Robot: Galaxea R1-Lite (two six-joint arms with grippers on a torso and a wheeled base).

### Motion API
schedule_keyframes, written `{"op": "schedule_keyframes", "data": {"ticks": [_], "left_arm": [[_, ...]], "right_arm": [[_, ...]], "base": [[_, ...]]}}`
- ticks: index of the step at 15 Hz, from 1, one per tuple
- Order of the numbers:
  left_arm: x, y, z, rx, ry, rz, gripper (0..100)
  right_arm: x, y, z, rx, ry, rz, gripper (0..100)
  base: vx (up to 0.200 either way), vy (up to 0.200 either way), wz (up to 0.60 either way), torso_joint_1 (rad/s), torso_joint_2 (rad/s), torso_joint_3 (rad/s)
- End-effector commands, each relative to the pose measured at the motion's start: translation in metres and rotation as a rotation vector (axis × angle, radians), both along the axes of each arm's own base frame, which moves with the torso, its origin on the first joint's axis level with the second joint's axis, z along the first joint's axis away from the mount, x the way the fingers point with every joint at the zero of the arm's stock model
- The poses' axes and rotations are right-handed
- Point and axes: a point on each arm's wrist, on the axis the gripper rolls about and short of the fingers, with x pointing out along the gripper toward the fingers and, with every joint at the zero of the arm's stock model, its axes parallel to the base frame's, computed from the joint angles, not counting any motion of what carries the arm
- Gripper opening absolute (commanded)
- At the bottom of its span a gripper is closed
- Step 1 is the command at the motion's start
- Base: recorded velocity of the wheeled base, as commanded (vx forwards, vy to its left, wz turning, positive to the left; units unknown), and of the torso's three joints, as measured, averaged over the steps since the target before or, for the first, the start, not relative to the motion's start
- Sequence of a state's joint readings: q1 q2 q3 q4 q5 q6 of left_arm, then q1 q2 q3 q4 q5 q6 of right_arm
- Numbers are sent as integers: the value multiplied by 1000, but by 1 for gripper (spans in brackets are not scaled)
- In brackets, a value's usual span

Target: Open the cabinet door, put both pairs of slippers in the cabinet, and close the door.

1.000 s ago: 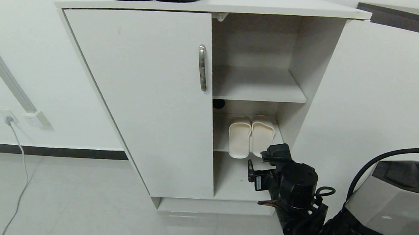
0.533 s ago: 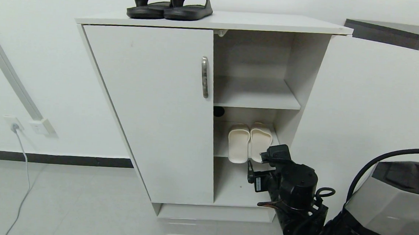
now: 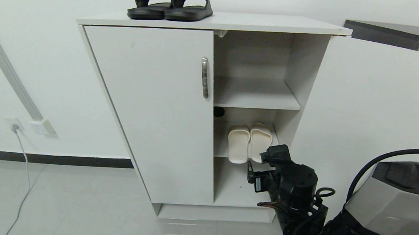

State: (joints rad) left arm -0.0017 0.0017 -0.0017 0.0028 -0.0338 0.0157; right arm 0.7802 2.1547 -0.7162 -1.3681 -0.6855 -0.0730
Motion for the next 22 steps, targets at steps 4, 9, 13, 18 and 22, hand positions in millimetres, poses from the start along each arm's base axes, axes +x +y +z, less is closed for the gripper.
{"op": "schedule_keyframes", "data": {"ticks": [4, 9, 13, 18, 22], "left_arm": [[0, 0, 0, 0, 0, 0, 0], [0, 0, 0, 0, 0, 0, 0], [0, 0, 0, 0, 0, 0, 0], [0, 0, 0, 0, 0, 0, 0], [0, 0, 0, 0, 0, 0, 0]], "right_arm": [[0, 0, -2, -5, 4, 0, 100], [-1, 0, -4, -10, 10, 2, 100], [-1, -1, -4, -10, 10, 0, 100], [-1, 0, -5, -13, 12, 2, 100], [-2, 0, -4, -10, 10, 4, 100]], "base": [[0, 0, 0, 0, 0, 0], [0, 200, 0, 4, 4, 3], [0, 200, 0, -1, 1, 5], [0, 200, 0, 2, 2, 5], [0, 200, 0, 2, 1, 2]]}}
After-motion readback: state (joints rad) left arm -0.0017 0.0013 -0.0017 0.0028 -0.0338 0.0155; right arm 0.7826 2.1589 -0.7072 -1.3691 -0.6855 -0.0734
